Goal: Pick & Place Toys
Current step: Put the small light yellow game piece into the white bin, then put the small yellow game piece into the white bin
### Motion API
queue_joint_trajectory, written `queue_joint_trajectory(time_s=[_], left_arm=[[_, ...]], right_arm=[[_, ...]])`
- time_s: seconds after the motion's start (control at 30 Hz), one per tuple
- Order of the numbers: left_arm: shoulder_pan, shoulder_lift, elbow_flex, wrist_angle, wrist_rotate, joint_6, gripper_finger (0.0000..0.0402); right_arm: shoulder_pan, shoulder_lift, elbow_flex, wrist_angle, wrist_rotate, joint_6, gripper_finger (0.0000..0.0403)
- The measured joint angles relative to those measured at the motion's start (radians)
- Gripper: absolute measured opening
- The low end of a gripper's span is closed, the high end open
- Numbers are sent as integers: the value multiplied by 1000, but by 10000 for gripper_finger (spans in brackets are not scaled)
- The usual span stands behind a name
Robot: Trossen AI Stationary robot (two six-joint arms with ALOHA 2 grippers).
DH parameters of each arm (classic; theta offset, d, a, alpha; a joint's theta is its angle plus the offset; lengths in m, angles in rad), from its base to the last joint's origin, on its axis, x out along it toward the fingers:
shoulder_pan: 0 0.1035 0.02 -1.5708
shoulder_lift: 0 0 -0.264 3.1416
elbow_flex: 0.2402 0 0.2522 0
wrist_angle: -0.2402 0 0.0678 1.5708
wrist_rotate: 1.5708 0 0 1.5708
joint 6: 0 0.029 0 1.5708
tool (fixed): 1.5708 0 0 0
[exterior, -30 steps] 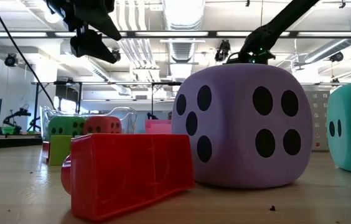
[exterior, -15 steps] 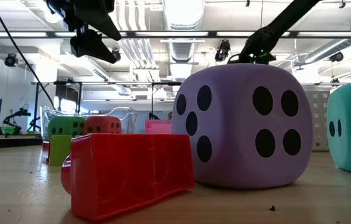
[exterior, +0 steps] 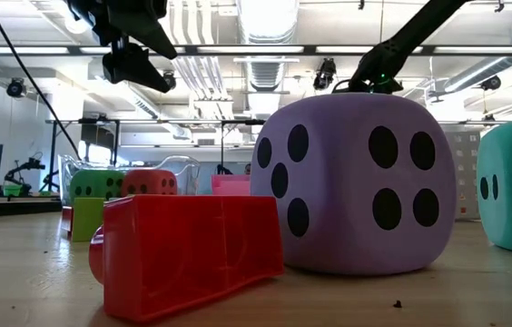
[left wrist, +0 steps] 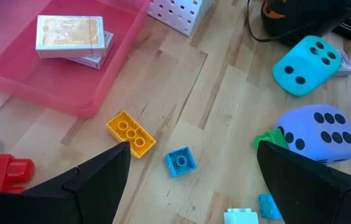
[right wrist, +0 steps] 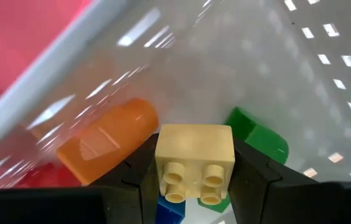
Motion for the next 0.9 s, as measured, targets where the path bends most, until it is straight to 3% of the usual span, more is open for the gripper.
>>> queue_joint_trajectory(time_s=[0.33,0.63,0.9], left_arm=[[0,0,0,0,0,0,353],[0,0,0,0,0,0,353],[0,0,0,-3,0,0,353]], right_arm=[[0,0,0,1,-3,1,135],[1,0,0,-3,-6,1,269],[1,0,0,-3,-7,1,304]])
